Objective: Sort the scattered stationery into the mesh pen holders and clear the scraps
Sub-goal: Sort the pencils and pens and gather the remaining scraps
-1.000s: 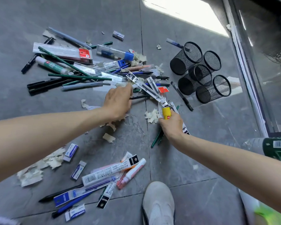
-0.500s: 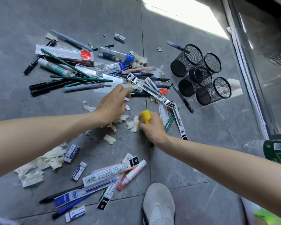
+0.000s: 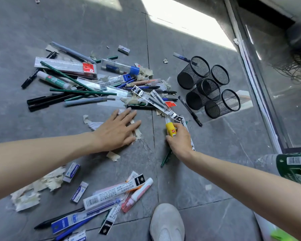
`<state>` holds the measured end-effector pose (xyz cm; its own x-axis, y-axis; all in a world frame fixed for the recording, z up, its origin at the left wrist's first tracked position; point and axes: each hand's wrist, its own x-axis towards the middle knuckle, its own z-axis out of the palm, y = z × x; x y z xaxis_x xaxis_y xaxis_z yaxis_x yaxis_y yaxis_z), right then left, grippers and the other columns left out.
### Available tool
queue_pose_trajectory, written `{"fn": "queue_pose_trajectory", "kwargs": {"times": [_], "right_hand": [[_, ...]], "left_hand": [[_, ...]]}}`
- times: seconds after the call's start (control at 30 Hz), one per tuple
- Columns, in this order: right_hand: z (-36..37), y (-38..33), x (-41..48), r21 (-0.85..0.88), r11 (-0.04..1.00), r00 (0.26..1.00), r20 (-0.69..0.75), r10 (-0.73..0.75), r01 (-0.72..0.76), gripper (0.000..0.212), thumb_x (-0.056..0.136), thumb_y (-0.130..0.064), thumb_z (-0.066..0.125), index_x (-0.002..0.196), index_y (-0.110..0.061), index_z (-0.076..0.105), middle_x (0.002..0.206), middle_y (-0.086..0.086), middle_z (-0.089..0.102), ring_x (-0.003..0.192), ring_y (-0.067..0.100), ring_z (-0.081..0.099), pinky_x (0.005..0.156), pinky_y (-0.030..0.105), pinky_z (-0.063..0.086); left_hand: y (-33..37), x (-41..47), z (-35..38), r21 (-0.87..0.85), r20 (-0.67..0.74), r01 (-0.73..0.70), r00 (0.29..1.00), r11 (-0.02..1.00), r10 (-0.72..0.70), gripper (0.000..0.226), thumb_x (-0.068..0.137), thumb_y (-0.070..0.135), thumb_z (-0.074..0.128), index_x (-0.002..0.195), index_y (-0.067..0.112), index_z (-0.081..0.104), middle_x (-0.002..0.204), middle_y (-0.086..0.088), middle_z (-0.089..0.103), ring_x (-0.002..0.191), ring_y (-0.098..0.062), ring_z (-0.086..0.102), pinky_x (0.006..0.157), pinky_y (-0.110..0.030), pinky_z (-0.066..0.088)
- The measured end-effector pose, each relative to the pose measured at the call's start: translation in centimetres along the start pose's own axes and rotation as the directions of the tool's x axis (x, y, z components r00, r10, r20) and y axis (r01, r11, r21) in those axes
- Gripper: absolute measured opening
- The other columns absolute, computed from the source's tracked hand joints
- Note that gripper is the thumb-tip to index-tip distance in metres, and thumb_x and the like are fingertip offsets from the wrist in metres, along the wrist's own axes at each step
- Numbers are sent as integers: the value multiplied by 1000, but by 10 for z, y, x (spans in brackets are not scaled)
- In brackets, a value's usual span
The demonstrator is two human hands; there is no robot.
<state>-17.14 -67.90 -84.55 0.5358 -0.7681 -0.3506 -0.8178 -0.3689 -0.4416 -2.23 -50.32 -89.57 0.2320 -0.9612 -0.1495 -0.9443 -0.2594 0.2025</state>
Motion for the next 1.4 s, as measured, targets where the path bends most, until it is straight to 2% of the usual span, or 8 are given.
{"fn": "queue_pose_trajectory", "kwargs": {"times": [0.2, 0.3, 0.5, 0.73, 1.0, 1.13, 1.27, 1.4], "right_hand": [[12, -24, -11, -139, 987, 993, -71, -89, 78, 54, 85, 0, 50, 135, -17, 41, 134, 8, 38, 124, 25, 38, 101, 29, 28], [24, -27, -28, -308, 908, 947, -58, -315, 283, 56, 85, -9, 51, 138, -17, 36, 146, 7, 28, 134, 25, 25, 112, 35, 12], [50, -26, -52, -142, 573, 552, 524, -649, 807, 77, 94, -52, 36, 152, -15, 1, 159, 4, -14, 145, 10, -16, 115, 24, -15], [87, -54, -58, -89, 283, 259, 715, -649, 955, 110, 76, -78, 31, 147, -10, -19, 155, 8, -26, 143, 14, -24, 116, 27, -17], [124, -102, -58, -64, 156, 154, 715, -682, 986, 92, 84, -69, 21, 144, -14, -21, 152, 4, -28, 143, 14, -22, 117, 30, -14], [119, -115, -40, -42, 186, 168, 654, -738, 982, 89, 87, -68, 22, 145, -15, -21, 152, 2, -28, 142, 11, -22, 117, 30, -12], [104, -109, -32, -5, 86, 66, 679, -731, 996, 104, 80, -79, 27, 149, -13, -17, 154, 5, -27, 144, 15, -20, 117, 34, -14], [92, -82, -29, -70, -12, 44, 744, -667, 997, 118, 73, -85, 33, 148, -11, -19, 154, 8, -29, 145, 18, -20, 117, 36, -16]], "left_hand": [[-12, -39, 5, -78, -83, -251, 966, 965, 245, 54, 100, 40, 18, 130, 12, 53, 139, -9, 50, 128, -22, 48, 107, -38, 36], [-11, -51, -1, -147, -121, -231, 969, 962, 215, 49, 99, 38, 26, 126, 8, 54, 134, -7, 54, 118, -20, 52, 102, -29, 32], [-10, -82, -12, -205, -169, -220, 968, 954, 187, 42, 99, 34, 27, 118, 9, 56, 119, -7, 59, 97, -19, 55, 86, -26, 38], [-26, -170, -5, -219, -216, 68, 969, 973, -116, 44, 98, 37, 33, 131, 10, 44, 142, -11, 42, 127, -24, 42, 107, -43, 30], [-22, -269, 7, -16, 21, 224, 974, 974, -224, 96, 80, 76, 35, 149, 12, 15, 155, -16, 11, 145, -27, 8, 114, -49, 4], [-25, -273, 16, -70, 67, 451, 892, 890, -446, 99, 80, 78, 24, 151, 14, -1, 153, -21, 9, 144, -28, 4, 114, -47, 1], [-32, -231, 12, -249, 67, 627, 772, 738, -633, 105, 77, 71, 43, 145, 24, -22, 156, -13, -13, 145, -22, -7, 116, -43, -6], [-36, -194, 6, -325, 69, 605, 782, 727, -619, 101, 85, 52, 55, 144, 19, -20, 155, -11, -20, 145, -20, -13, 116, -36, -10]]}}
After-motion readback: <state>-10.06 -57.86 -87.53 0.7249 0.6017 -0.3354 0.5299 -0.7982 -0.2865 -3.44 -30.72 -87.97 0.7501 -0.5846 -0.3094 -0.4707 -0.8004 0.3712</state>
